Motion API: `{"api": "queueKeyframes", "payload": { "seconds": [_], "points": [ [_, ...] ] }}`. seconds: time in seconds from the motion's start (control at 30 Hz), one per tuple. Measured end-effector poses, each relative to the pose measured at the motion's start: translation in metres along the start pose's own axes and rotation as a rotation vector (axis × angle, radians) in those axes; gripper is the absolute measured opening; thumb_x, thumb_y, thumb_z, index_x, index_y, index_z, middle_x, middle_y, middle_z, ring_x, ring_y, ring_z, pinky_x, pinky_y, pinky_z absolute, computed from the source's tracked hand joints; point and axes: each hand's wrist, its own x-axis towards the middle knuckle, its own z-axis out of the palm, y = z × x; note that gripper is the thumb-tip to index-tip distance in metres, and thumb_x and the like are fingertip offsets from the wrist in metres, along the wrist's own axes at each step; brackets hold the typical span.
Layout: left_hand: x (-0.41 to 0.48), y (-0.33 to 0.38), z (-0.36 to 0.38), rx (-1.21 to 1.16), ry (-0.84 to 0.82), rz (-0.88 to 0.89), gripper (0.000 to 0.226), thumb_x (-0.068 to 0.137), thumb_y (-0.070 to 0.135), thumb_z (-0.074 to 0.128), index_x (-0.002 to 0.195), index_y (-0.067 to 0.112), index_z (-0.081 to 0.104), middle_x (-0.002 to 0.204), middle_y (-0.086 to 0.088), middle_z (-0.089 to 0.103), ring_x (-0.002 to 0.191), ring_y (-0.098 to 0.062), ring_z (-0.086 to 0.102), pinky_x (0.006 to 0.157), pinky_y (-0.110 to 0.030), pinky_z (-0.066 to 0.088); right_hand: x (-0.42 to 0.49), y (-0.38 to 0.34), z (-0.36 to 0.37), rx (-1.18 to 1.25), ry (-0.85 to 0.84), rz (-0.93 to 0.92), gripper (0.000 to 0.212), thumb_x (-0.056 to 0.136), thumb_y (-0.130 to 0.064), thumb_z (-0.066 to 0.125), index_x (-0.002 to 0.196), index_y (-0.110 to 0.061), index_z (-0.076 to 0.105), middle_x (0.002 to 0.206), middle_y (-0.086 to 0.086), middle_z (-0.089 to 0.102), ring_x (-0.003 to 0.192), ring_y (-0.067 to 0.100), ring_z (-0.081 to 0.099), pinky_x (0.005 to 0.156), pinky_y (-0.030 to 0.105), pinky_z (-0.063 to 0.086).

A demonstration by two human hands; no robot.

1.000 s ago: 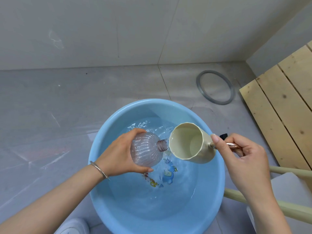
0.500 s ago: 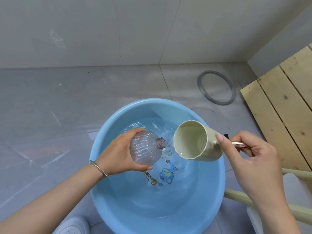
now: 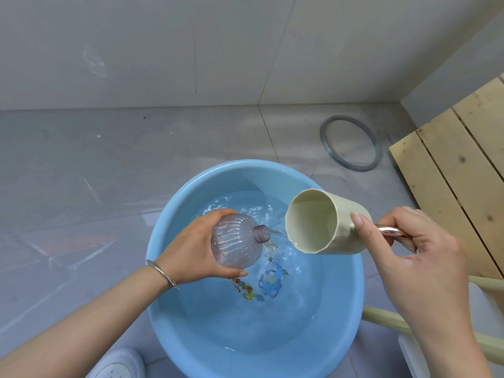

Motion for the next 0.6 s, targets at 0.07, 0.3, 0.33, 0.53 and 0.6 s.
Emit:
{"api": "queueKeyframes", "payload": {
  "seconds": [0.07, 0.3, 0.33, 0.53, 0.6],
  "points": [
    [0.0, 0.0, 0.001, 0.001, -0.003, 0.001, 0.103, 0.044, 0.066, 0.083, 0.132, 0.035, 0.041, 0.127, 0.024, 0.05, 0.116, 0.002, 0.048, 0.102, -0.019, 0.038, 0.0, -0.001, 0.0, -0.022, 0.006, -0.02, 0.041, 0.08, -0.045, 0.058, 0.056, -0.014, 0.045, 0.068, 0.002, 0.046, 0.063, 0.018, 0.044, 0.062, 0.026, 0.034],
    [0.0, 0.0, 0.001, -0.007, -0.005, -0.003, 0.101, 0.044, 0.065, 0.084, 0.131, 0.036, 0.041, 0.125, 0.025, 0.05, 0.115, 0.002, 0.049, 0.101, -0.024, 0.041, 0.0, -0.007, -0.003, -0.086, 0.012, -0.086, 0.04, 0.082, -0.039, 0.059, 0.057, -0.011, 0.046, 0.057, 0.0, 0.045, 0.064, 0.017, 0.042, 0.062, 0.031, 0.033],
    [0.0, 0.0, 0.001, -0.008, -0.005, -0.002, 0.101, 0.045, 0.065, 0.084, 0.131, 0.036, 0.041, 0.125, 0.024, 0.051, 0.115, 0.001, 0.049, 0.101, -0.024, 0.041, 0.001, -0.007, -0.003, -0.09, 0.013, -0.092, 0.04, 0.083, -0.038, 0.06, 0.057, -0.011, 0.046, 0.057, 0.0, 0.045, 0.064, 0.017, 0.042, 0.062, 0.031, 0.033],
    [-0.001, -0.001, 0.001, -0.004, -0.001, 0.001, 0.101, 0.045, 0.062, 0.086, 0.132, 0.034, 0.042, 0.125, 0.023, 0.05, 0.114, 0.001, 0.049, 0.1, -0.021, 0.04, 0.0, -0.013, -0.004, -0.146, 0.028, -0.153, 0.038, 0.083, -0.034, 0.061, 0.057, -0.01, 0.046, 0.057, -0.003, 0.044, 0.063, 0.018, 0.038, 0.063, 0.032, 0.031],
    [-0.002, 0.0, 0.002, 0.001, -0.003, -0.004, 0.101, 0.045, 0.063, 0.085, 0.132, 0.036, 0.041, 0.125, 0.025, 0.049, 0.114, 0.002, 0.048, 0.099, -0.019, 0.039, 0.0, -0.014, -0.004, -0.171, 0.031, -0.172, 0.038, 0.084, -0.032, 0.062, 0.057, -0.01, 0.046, 0.056, -0.002, 0.044, 0.062, 0.019, 0.037, 0.064, 0.032, 0.029]
  ]
}}
